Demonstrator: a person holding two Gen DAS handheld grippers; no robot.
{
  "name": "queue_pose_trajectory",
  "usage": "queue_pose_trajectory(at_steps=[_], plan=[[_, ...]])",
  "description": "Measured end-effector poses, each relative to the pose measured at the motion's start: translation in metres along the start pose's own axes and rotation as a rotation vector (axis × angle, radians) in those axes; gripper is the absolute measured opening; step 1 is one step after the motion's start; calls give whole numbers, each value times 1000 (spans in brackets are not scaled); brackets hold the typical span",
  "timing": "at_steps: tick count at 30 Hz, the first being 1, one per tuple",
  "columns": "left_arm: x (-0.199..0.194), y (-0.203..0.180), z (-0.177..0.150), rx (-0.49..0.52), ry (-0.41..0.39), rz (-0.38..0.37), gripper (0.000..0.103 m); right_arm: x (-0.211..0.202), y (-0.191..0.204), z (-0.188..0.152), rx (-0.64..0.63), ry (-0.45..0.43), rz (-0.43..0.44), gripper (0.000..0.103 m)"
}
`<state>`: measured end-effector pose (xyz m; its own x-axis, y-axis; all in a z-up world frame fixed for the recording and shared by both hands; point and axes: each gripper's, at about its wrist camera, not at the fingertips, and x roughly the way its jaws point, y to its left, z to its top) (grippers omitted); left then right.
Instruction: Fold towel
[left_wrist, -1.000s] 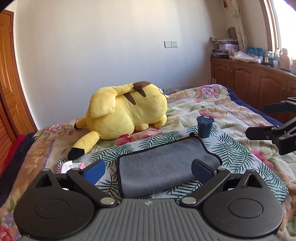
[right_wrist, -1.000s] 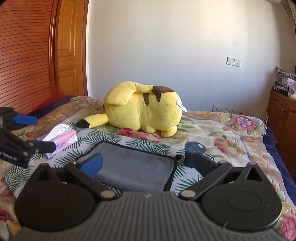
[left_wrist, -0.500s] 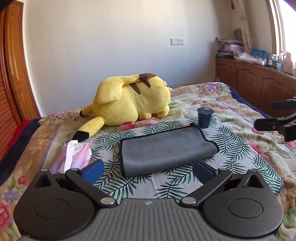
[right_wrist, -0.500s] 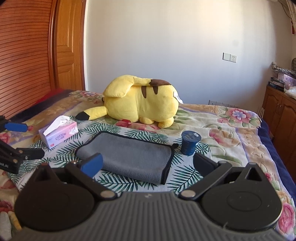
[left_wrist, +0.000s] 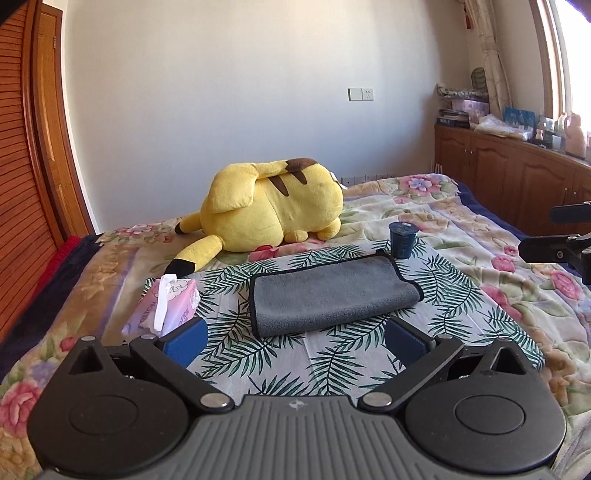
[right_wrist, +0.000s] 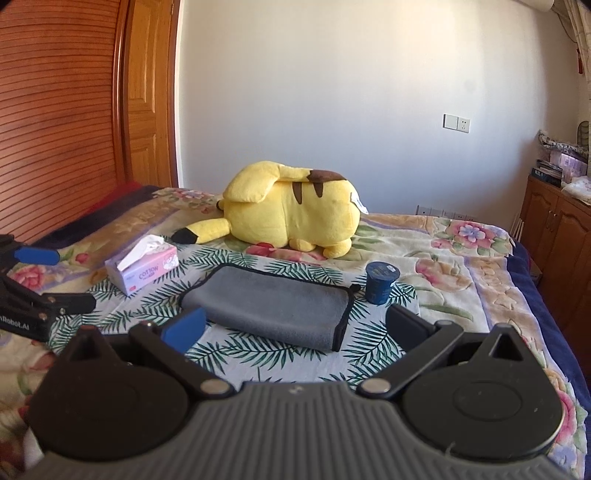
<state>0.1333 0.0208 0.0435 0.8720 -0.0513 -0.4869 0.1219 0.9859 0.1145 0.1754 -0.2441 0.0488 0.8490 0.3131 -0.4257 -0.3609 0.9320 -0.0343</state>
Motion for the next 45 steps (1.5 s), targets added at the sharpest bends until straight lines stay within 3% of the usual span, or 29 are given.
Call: queue_pose_trajectory(at_steps=[9, 19, 45], plan=[[-37, -5, -12, -45, -31, 9, 87, -27, 12, -3, 14, -29, -2, 103], [-60, -22, -32, -31, -59, -1, 87, -44, 24, -21, 41, -31, -5, 103], [-56, -37, -88, -82, -38, -2, 87, -53, 35, -88, 111, 15, -50, 103]])
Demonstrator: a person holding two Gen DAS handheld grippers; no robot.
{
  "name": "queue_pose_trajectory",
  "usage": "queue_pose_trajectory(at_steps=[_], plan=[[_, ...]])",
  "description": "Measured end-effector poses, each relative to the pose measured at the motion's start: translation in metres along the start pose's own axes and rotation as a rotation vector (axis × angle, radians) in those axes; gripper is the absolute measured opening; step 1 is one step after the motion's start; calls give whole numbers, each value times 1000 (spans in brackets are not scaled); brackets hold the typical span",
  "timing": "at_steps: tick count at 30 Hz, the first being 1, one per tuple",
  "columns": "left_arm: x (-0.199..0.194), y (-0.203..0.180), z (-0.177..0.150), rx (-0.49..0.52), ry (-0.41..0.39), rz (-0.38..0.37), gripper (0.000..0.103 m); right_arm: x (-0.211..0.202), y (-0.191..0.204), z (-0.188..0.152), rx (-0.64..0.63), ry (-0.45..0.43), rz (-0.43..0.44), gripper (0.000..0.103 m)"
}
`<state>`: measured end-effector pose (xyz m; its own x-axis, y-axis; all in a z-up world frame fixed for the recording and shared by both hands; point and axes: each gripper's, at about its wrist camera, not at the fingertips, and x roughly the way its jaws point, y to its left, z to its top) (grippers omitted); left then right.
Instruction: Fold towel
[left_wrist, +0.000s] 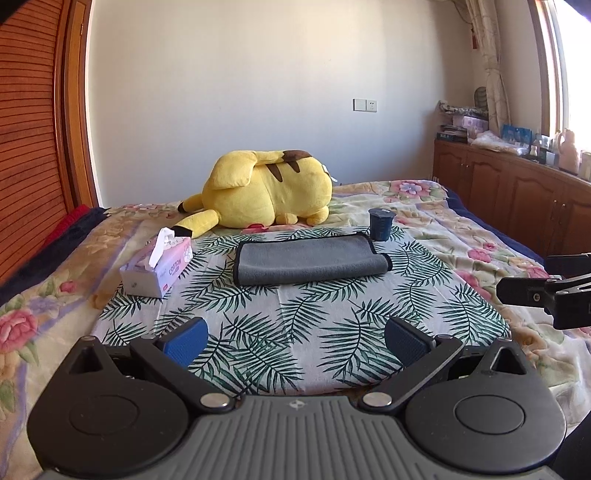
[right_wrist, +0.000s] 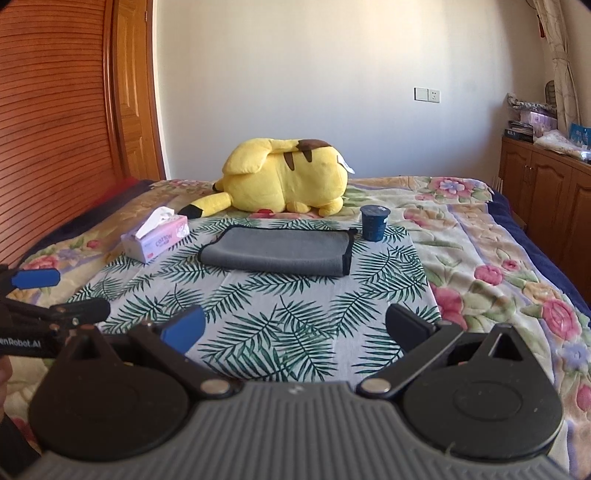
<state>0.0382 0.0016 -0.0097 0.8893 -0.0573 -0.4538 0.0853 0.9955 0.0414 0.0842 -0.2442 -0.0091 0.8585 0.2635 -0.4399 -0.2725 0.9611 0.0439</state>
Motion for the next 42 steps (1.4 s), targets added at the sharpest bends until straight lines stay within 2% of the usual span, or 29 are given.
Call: queue_pose_trajectory(at_steps=[12, 20, 42], plan=[[-3, -1, -14, 3, -8, 20, 87, 1, 1, -19, -19, 13, -9, 103], [3, -2, -19, 10, -3, 16, 87, 1, 2, -26, -31, -20, -25, 103], [-10, -2, -16, 10, -85, 26, 87, -7, -4, -25, 1, -93, -65, 103]])
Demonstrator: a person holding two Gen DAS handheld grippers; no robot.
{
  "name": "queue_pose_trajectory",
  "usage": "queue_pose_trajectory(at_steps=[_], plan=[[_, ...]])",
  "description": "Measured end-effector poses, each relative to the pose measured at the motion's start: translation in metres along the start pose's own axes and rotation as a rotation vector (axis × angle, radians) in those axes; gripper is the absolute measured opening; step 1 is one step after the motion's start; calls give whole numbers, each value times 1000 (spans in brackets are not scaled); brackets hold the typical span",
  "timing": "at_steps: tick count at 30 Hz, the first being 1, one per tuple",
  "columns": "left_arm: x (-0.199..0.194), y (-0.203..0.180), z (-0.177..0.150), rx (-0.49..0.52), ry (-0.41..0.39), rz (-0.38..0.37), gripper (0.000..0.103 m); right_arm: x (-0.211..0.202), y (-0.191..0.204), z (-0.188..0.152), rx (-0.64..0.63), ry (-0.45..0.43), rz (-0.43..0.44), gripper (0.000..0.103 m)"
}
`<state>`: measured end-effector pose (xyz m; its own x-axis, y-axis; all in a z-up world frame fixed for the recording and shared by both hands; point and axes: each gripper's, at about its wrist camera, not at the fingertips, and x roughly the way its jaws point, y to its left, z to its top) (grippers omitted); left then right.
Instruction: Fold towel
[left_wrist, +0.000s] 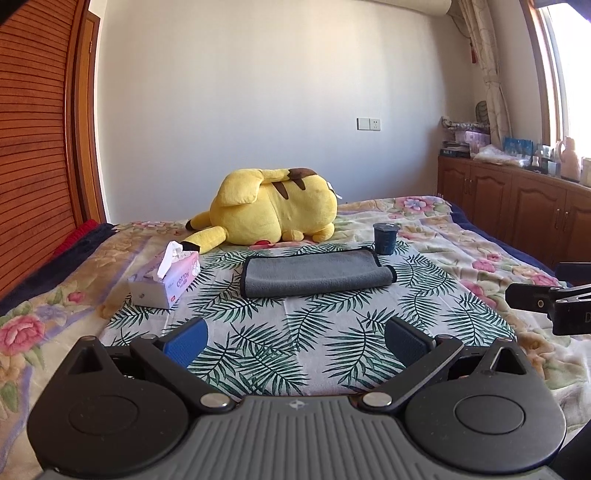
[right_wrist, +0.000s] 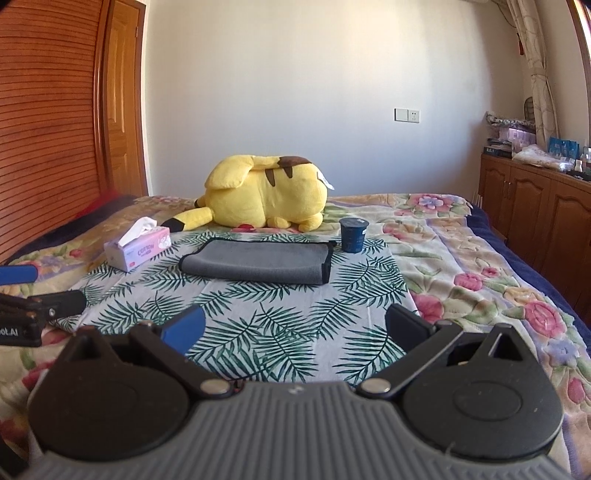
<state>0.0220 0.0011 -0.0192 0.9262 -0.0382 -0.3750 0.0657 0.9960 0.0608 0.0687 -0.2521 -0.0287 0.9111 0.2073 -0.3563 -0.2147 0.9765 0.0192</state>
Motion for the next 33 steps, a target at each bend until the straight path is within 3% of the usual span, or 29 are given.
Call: queue_pose_trajectory(at_steps=[11, 33], plan=[[-9, -1, 2, 17, -60, 12, 87, -5, -2, 1, -5, -52, -20, 103], [-10, 3, 3, 7, -63, 19, 87, -8, -4, 1, -4, -65, -28, 103]])
